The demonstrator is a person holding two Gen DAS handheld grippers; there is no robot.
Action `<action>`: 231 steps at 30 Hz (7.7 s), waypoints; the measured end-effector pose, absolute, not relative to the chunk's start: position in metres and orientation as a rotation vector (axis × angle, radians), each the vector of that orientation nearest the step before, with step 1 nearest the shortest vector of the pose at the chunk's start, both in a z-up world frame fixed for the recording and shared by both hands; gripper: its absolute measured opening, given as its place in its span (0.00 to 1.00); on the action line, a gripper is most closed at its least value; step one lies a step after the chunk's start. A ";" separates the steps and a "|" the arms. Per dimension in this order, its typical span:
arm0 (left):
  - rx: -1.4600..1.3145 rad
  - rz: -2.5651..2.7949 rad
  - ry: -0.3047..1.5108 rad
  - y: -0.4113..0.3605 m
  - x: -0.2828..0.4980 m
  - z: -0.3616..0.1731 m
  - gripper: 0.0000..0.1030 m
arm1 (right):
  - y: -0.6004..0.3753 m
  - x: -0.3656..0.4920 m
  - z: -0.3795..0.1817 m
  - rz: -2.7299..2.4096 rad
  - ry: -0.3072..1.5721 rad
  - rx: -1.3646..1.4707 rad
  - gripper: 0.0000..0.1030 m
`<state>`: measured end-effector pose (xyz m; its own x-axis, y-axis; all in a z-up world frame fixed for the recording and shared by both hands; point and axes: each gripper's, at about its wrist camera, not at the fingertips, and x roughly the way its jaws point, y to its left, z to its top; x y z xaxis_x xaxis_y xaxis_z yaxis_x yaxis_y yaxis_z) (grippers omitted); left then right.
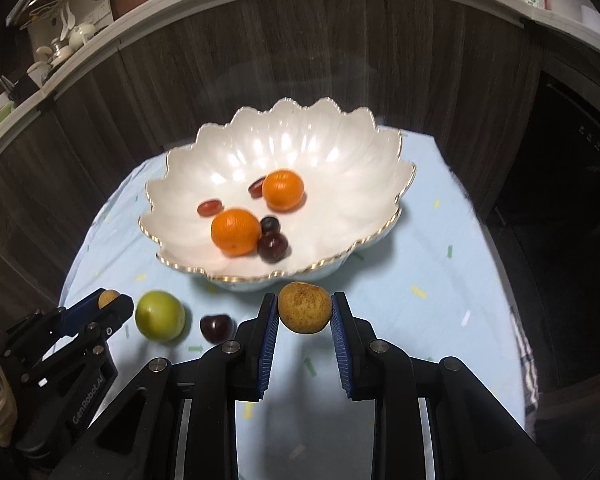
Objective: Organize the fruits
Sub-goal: 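Lift and carry both small round fruits over the white bowl, then open the left tool to drop the small tan fruit into the bowl, then open the right tool to drop the brown round fruit into the bowl, then withdraw both open tools from the bowl toward the green apple and dark cherry, then grasp the green apple with the left tool while the right tool grasps the dark cherry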
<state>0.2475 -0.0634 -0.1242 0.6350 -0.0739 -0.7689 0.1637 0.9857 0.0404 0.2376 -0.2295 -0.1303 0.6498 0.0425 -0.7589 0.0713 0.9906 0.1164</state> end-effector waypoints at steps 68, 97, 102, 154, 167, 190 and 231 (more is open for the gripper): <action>0.129 -0.132 0.855 -0.105 0.355 -0.117 0.41 | -0.282 0.333 -0.122 -0.132 0.811 0.135 0.28; 0.129 -0.061 0.779 -0.091 0.336 -0.077 0.72 | -0.274 0.315 -0.088 -0.164 0.728 0.135 0.70; 0.120 -0.056 0.770 -0.086 0.328 -0.070 0.75 | -0.270 0.307 -0.081 -0.156 0.715 0.131 0.70; 0.138 -0.056 0.870 -0.048 0.254 -0.121 0.77 | -0.226 0.245 -0.125 -0.083 0.805 0.077 0.70; 0.135 -0.113 0.909 -0.060 0.252 -0.144 0.77 | -0.229 0.242 -0.141 -0.057 0.833 0.092 0.70; 0.224 -0.241 0.972 -0.068 0.257 -0.179 0.76 | -0.196 0.263 -0.182 0.214 1.027 0.035 0.70; 0.153 -0.293 0.982 -0.060 0.266 -0.192 0.46 | -0.171 0.292 -0.203 0.271 1.117 0.083 0.29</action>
<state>0.2659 -0.0605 -0.1915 0.5199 -0.1748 -0.8362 0.3118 0.9501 -0.0048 0.2922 -0.1708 -0.2027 0.4095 0.2567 -0.8755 -0.1737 0.9640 0.2014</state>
